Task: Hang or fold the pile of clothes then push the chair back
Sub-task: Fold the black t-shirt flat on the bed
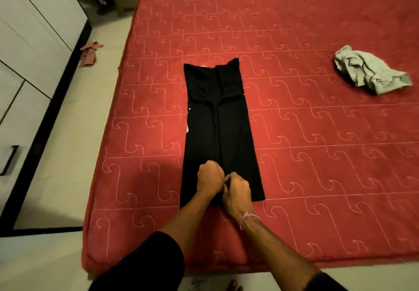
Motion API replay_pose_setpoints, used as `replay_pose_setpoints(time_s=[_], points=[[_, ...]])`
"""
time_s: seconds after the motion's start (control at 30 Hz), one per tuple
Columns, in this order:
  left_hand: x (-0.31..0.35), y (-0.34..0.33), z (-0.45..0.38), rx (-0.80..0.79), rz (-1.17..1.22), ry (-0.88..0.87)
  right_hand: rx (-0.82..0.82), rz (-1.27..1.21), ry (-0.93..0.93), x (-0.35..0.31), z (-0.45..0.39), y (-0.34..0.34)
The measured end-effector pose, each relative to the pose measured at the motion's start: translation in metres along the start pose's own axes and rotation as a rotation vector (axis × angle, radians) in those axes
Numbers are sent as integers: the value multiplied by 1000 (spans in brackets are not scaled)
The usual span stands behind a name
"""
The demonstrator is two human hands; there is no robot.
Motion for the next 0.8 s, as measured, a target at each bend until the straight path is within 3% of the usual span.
replay_pose_setpoints(time_s=[0.17,0.3,0.37,0.5,0.7,0.8], points=[[-22,2,11,37,162,-13,-31,-151,92,14,10,10],[-39,37,24,273,-118,29,246,-44,-39,54,13,51],[-55,49,30,323,-258,139,276,-11,-173,81,10,59],[-92,52,26,256,-65,290,110,-223,-377,112,-2,45],[-113,48,11,109,251,262,74,-463,-489,126,0,32],[-110,51,14,28,334,237,51,-703,-527,122,9,33]])
Point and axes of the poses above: each hand's wrist, its own z-axis away from the middle knuckle, its own y-axis out of the back of the hand, x = y × z, the point moved 9 cm from there along -z, towards the middle knuckle, and after that the axes turned 4 degrees about z, right-handed, at the moved point
